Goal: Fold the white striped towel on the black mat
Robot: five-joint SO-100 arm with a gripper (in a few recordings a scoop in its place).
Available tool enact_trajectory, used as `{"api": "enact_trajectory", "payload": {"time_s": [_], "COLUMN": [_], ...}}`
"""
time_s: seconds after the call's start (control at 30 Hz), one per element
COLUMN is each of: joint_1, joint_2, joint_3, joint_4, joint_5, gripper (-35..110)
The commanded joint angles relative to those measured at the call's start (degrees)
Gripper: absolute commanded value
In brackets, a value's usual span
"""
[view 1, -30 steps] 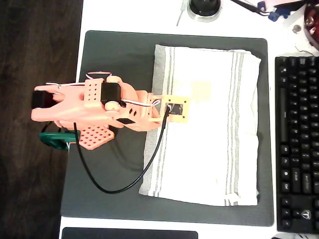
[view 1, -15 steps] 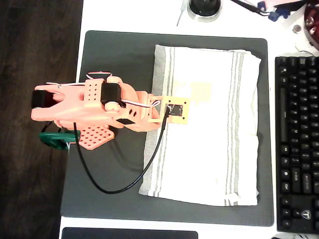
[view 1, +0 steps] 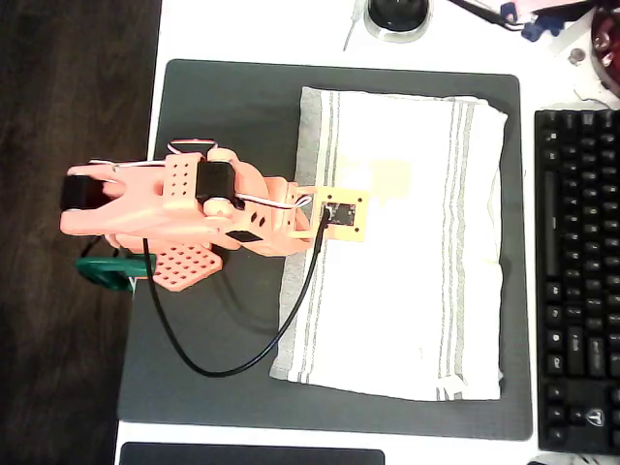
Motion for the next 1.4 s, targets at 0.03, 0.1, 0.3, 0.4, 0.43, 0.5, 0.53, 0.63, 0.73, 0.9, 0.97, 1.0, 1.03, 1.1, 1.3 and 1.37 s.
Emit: {"api": "enact_trajectory", "payload": {"time_s": [0.03, 0.1, 0.3, 0.4, 0.43, 0.5, 0.53, 0.63, 0.73, 0.9, 0.97, 1.0, 1.03, 1.1, 1.3, 1.37], "joint_1": [-0.6, -0.6, -0.6, -0.6, -0.9, -1.1, -1.1, -1.1, -1.3, -1.8, -2.2, -2.3, -2.4, -3.1, -8.3, -10.5], "joint_2": [1.3, 1.3, 1.3, 1.3, 1.3, 1.3, 1.3, 1.3, 1.3, 1.3, 1.3, 1.3, 1.3, 1.3, -6.7, -14.8], "joint_3": [1.3, 1.3, 1.3, 1.3, 1.3, 1.3, 1.3, 1.3, 1.3, 1.3, 1.3, 1.3, 1.3, 0.5, -14.9, -19.3], "joint_4": [1.6, 1.6, 1.6, 1.6, 1.6, 1.6, 1.6, 1.6, 1.6, 1.6, 1.7, 1.8, 2.0, 0.8, -5.4, -10.5], "joint_5": [-0.9, -0.9, -0.9, -0.9, -0.9, -0.9, -0.9, -0.9, -0.9, -0.7, -1.0, -2.6, -4.7, -3.5, 2.7, 4.9], "gripper": [1, 1, 1, 1, 1, 1, 1, 1, 1, 0, 0, 0, 0, 0, 0, 0]}}
